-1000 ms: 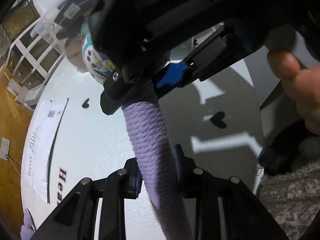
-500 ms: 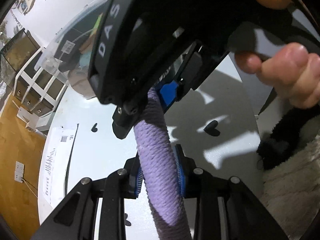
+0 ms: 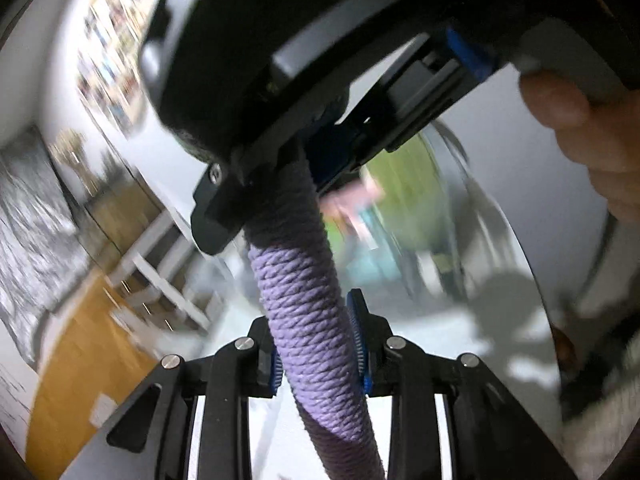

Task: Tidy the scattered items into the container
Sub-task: 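Carry the ball toy with both tools up toward the clear box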

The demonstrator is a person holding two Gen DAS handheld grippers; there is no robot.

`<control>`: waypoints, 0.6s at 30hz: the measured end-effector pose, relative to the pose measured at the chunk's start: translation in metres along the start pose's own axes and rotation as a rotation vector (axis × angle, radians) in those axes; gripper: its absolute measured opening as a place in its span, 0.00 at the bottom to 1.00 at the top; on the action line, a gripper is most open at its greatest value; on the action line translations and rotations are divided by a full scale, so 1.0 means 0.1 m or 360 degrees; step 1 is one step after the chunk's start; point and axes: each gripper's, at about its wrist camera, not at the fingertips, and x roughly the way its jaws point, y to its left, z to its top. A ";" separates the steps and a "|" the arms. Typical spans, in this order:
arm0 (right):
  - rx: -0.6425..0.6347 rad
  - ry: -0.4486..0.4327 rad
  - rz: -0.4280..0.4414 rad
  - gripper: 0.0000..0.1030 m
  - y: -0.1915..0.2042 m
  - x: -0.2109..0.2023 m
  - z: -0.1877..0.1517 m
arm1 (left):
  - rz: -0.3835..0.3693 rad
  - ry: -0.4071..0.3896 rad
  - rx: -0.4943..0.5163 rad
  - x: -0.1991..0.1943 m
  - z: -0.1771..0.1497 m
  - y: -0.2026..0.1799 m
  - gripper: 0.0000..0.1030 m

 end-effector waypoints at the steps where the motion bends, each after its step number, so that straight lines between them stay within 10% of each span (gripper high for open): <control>1: -0.0036 -0.0061 -0.0012 0.29 0.04 -0.12 0.12 | 0.0026 -0.0059 0.0002 -0.01 0.12 0.06 0.27; 9: -0.0354 -0.0413 -0.0219 0.28 0.12 -0.84 0.87 | 0.0032 -0.0487 -0.0090 0.09 1.09 0.36 0.26; 18: -0.0338 -0.0386 -0.0381 0.28 -0.37 -0.91 1.13 | -0.0257 -0.0541 -0.0275 0.46 1.39 0.26 0.33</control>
